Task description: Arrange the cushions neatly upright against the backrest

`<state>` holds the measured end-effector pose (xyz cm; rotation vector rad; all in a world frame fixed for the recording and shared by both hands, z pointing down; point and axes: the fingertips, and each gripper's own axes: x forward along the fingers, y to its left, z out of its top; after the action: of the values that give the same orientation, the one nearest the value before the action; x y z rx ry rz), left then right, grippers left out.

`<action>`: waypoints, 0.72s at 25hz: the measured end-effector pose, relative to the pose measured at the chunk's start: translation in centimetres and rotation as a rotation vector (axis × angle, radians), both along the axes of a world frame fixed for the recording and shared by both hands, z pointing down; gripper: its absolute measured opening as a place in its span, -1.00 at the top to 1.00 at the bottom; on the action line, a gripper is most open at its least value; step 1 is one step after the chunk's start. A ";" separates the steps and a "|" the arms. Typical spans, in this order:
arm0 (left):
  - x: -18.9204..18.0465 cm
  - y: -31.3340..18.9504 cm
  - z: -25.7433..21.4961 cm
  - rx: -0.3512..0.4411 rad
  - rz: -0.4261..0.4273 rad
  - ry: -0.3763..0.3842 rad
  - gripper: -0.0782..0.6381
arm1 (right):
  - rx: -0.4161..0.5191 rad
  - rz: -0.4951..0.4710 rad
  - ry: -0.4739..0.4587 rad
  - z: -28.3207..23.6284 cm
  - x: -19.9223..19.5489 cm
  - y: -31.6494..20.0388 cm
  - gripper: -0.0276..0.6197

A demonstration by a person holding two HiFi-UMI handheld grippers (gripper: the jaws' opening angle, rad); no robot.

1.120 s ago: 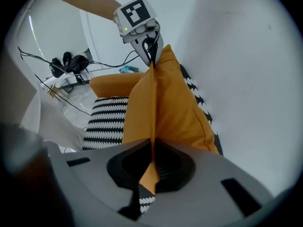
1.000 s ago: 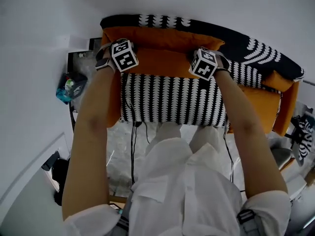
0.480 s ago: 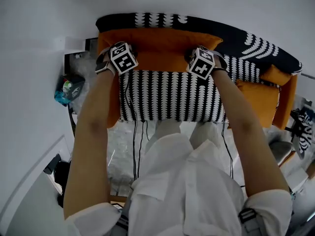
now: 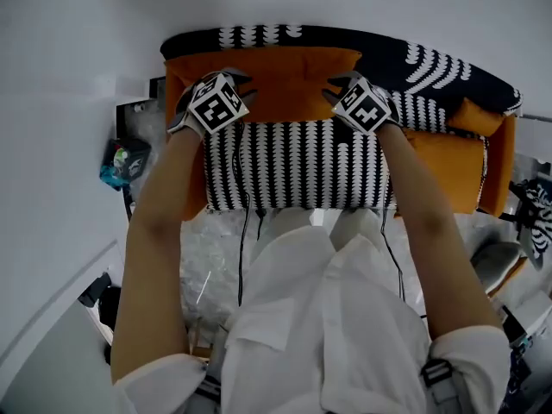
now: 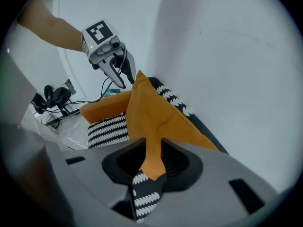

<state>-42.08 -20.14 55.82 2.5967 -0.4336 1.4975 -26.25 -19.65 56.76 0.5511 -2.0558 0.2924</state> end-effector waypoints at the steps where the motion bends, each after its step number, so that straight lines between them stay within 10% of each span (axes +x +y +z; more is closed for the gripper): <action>1: 1.6 0.6 -0.6 0.006 0.023 0.003 0.44 | 0.008 0.005 -0.002 -0.5 1.1 0.5 0.58; 18: 42.2 13.5 4.0 -0.175 0.379 0.015 0.41 | -0.127 -0.060 0.177 3.6 40.7 15.4 0.38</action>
<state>0.08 -6.66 59.79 2.6480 0.1982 1.5323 14.43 -4.20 60.34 0.4211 -1.8644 0.3247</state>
